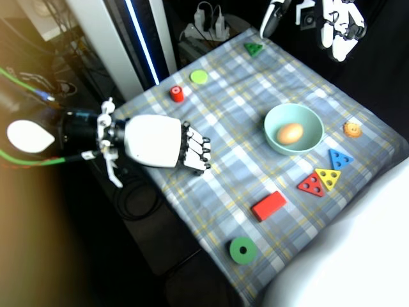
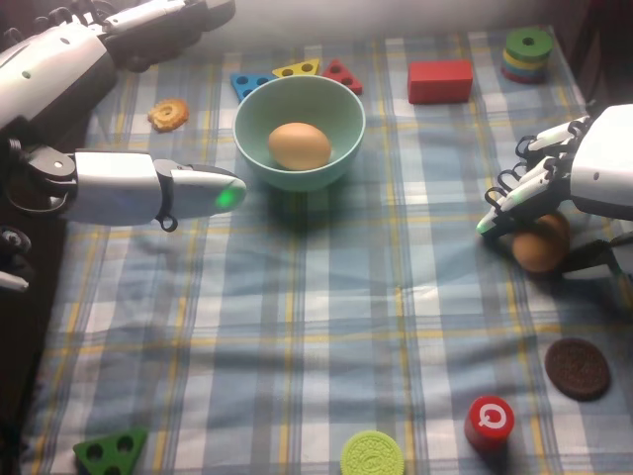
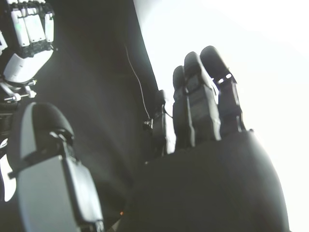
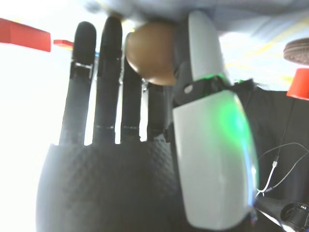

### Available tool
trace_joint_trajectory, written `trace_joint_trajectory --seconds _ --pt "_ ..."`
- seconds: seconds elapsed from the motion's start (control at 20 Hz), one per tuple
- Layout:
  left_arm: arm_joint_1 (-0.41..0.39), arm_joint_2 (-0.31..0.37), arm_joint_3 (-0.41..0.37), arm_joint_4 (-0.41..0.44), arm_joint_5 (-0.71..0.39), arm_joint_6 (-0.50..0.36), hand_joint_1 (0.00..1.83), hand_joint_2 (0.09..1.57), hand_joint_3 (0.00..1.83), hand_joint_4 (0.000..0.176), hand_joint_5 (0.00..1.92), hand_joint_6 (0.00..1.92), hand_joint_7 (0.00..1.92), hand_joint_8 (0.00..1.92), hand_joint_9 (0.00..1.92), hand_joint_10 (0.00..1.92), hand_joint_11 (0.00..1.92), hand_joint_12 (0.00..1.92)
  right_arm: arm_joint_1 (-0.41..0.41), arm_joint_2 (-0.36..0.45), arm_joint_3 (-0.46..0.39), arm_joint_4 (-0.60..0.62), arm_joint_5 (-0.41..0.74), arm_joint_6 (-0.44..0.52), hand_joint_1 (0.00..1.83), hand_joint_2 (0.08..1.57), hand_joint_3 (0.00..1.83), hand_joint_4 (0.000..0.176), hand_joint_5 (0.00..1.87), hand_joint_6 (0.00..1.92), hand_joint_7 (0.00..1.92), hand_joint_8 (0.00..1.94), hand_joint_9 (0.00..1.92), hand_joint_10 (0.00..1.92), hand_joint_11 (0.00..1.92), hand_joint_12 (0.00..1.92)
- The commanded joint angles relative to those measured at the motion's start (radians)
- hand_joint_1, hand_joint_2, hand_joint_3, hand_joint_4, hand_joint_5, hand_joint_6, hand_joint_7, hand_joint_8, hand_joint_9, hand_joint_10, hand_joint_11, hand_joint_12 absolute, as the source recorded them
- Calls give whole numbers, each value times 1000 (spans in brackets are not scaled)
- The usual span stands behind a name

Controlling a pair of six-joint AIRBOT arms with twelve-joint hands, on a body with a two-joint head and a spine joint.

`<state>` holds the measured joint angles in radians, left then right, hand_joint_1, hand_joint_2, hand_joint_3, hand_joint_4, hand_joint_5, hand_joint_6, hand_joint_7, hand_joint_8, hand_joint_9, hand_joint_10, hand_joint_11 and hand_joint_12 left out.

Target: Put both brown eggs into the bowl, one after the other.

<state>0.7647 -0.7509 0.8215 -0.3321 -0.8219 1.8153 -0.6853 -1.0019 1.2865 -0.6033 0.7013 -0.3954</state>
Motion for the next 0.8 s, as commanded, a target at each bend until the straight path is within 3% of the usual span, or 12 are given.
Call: trace_joint_trajectory --seconds 0.0,0.05,0.1,0.15,0.2,0.25,0.35,0.4,0.55,0.6,0.65,0.75 --pt "-5 -2 -1 13 -117 -5 719 873 4 173 244 1 334 2 398 8 0 1260 8 0 7 21 46 -3 1212 1043 1 0 754 3 908 24 1006 114 581 1241" --pt "-5 -2 -1 13 -117 -5 726 870 2 170 249 3 332 1 398 7 0 1268 8 -1 7 22 46 -3 1324 1112 0 0 806 0 952 829 1013 205 636 1276" --pt "-5 -2 -1 13 -117 -5 722 870 2 172 247 1 331 0 392 3 0 1245 8 -3 6 22 46 -3 1342 1125 0 0 850 3 925 1051 951 387 621 1293" --pt "-5 -2 -2 13 -117 -5 731 865 0 172 252 2 335 2 391 2 0 1234 8 -4 6 22 46 -3 1344 1126 0 0 872 5 923 1090 931 439 637 1221" --pt "-5 -2 -2 13 -116 -5 730 870 1 170 253 2 332 0 378 4 0 1195 8 -5 6 24 46 -3 1264 1128 37 0 858 766 957 1197 937 591 696 1313" --pt "-5 -2 -2 13 -115 -5 744 869 0 168 258 2 327 1 371 2 0 1147 8 -6 6 25 46 -3 1247 1147 10 0 852 928 961 1227 945 936 811 1435" --pt "-5 -2 -2 13 -115 -5 740 870 0 175 253 0 329 1 371 1 0 1120 8 -7 7 29 47 -3 1233 1182 1 0 930 814 818 1508 852 1586 893 1813" --pt "-5 -2 -2 13 -115 -5 726 873 2 176 245 0 332 2 372 2 0 1117 10 -9 9 35 53 -3 1229 1192 1 0 925 820 791 1555 832 1666 890 1841" --pt "-5 -3 -2 13 -114 -5 730 879 2 174 247 0 325 0 370 0 0 1126 27 -16 14 53 84 -4 1251 1108 0 0 1037 728 987 1181 949 1073 858 1346" --pt "-5 -3 -2 13 -113 -5 735 870 0 174 254 2 339 3 381 3 0 1142 44 -20 14 63 98 -14 1246 1068 0 0 1061 825 1122 805 1051 754 901 1125" --pt "-5 -4 -2 12 -113 -5 738 867 0 169 263 5 342 4 383 4 0 1147 52 -23 14 71 104 -23 1243 1065 2 7 1085 755 1102 868 1090 718 922 1205" --pt "-4 -5 -1 10 -112 -5 728 866 0 176 259 1 339 1 401 7 0 1183 87 -44 20 115 136 -68 1249 1105 0 0 1070 679 976 1174 997 1014 887 1397"
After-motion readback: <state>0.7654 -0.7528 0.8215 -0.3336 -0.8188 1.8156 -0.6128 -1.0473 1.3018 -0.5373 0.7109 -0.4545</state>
